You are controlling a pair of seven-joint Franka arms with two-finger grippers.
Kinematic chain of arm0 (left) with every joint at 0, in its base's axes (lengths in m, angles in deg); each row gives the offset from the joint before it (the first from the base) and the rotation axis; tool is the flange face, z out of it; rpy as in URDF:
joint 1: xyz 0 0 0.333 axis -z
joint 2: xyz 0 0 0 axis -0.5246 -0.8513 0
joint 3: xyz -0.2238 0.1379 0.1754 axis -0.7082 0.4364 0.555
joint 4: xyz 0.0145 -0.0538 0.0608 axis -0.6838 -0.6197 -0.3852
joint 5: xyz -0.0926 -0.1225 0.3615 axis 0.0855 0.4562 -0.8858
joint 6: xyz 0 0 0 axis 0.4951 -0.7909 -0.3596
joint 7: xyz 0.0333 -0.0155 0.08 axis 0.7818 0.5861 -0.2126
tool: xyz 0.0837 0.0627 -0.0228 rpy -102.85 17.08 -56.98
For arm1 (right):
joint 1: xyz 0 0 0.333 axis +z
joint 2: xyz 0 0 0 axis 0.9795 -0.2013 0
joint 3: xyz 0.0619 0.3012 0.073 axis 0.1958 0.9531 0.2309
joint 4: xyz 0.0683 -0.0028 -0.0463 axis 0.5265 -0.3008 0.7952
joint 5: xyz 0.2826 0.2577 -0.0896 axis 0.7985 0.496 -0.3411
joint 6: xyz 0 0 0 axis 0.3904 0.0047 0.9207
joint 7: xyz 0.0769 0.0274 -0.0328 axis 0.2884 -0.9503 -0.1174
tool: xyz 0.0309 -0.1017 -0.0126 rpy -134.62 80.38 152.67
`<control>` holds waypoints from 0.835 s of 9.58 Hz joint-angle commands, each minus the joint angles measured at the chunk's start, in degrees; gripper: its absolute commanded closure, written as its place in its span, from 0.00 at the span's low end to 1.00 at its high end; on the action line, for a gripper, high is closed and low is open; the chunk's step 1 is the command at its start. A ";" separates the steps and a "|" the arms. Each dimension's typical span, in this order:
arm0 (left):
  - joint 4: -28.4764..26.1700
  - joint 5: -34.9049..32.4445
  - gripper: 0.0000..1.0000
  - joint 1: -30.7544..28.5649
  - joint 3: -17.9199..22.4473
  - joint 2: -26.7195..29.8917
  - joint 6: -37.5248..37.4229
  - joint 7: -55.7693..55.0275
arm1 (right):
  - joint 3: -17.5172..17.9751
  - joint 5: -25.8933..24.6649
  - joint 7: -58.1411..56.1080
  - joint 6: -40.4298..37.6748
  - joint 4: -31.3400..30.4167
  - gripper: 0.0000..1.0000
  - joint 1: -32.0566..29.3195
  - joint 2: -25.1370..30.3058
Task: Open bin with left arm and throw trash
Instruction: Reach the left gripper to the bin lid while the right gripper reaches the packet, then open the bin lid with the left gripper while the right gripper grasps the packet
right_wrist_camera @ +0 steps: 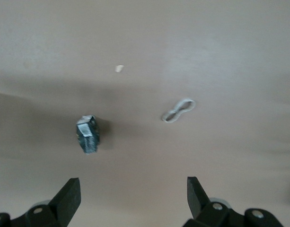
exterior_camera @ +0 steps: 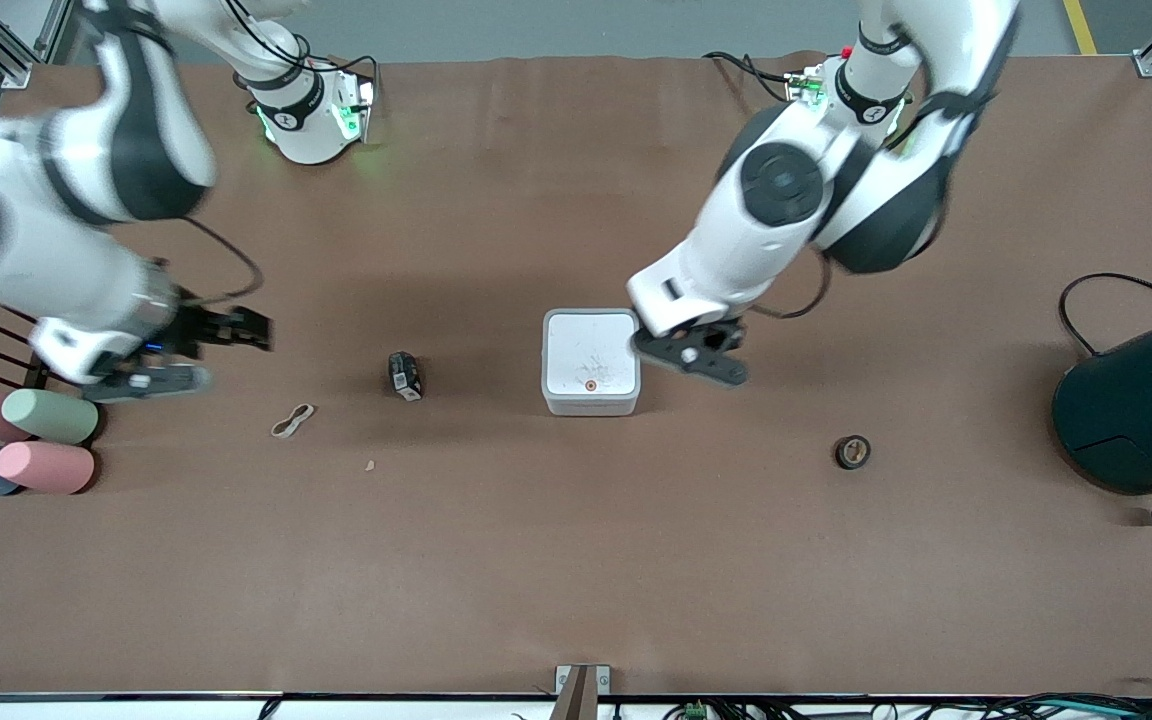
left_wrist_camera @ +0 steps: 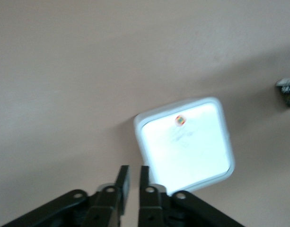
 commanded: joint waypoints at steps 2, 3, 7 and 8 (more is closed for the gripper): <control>2.60 -2.32 1.00 4.72 0.20 -8.42 10.28 -7.68 | -0.28 0.55 0.18 13.82 -5.18 0.05 5.53 -7.37; 2.60 -5.29 1.00 4.82 0.20 -10.35 11.18 -8.03 | -0.28 1.59 0.26 16.09 -5.27 0.06 6.93 -9.92; 2.16 -6.55 1.00 4.82 0.20 -15.38 11.11 -11.62 | -0.37 4.85 0.18 20.43 -5.45 0.05 10.11 -16.89; 2.07 -6.55 1.00 4.82 0.20 -14.60 10.32 -12.24 | -0.28 4.94 0.18 20.86 -5.88 0.05 10.20 -18.20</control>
